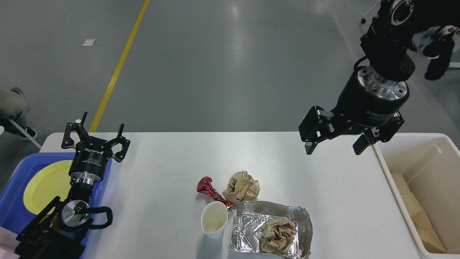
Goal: Tidy desktop
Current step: 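Raise the right gripper out of the bin and move toward the foil tray, then lower the right gripper onto the foil tray's edge and grasp it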
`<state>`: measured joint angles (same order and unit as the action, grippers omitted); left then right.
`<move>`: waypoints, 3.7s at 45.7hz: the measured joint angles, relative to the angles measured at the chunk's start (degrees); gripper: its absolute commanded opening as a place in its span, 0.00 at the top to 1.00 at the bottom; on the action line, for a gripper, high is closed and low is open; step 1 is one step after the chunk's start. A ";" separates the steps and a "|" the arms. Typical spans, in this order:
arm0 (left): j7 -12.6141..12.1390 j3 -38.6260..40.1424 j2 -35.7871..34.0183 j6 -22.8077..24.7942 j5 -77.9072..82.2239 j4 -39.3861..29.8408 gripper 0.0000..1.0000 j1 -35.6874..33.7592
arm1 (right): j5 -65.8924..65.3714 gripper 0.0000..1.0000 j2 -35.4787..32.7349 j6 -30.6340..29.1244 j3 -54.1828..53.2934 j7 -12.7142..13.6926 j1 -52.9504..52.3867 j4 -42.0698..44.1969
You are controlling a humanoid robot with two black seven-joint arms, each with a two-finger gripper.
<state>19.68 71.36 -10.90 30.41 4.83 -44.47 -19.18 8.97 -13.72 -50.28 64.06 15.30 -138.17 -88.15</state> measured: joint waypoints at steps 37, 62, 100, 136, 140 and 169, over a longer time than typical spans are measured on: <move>0.00 0.00 0.00 0.00 0.00 0.00 0.01 0.02 | -6.21 0.00 2.51 34.48 -2.70 -0.01 38.71 0.23; 0.00 0.00 0.00 0.00 0.01 0.00 0.01 0.02 | -6.83 0.23 8.58 51.06 -5.17 0.00 54.50 7.52; 0.00 0.00 0.00 0.00 0.00 0.00 0.01 0.02 | 3.35 0.41 8.53 51.74 -6.95 0.00 57.12 10.63; 0.01 0.00 0.00 0.00 0.00 0.00 0.01 0.02 | 2.45 1.00 9.93 56.88 -7.65 0.69 58.88 10.27; 0.01 0.00 0.00 0.00 0.00 0.00 0.01 0.02 | 2.76 1.00 9.91 57.23 -7.64 1.40 58.62 10.21; 0.01 0.00 0.00 0.00 0.00 0.00 0.01 0.01 | 3.43 1.00 2.49 49.39 -7.71 1.47 52.04 6.33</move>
<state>19.69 71.37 -10.90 30.41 4.83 -44.47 -19.16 12.40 -11.23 -0.89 56.35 16.76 -86.13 -81.82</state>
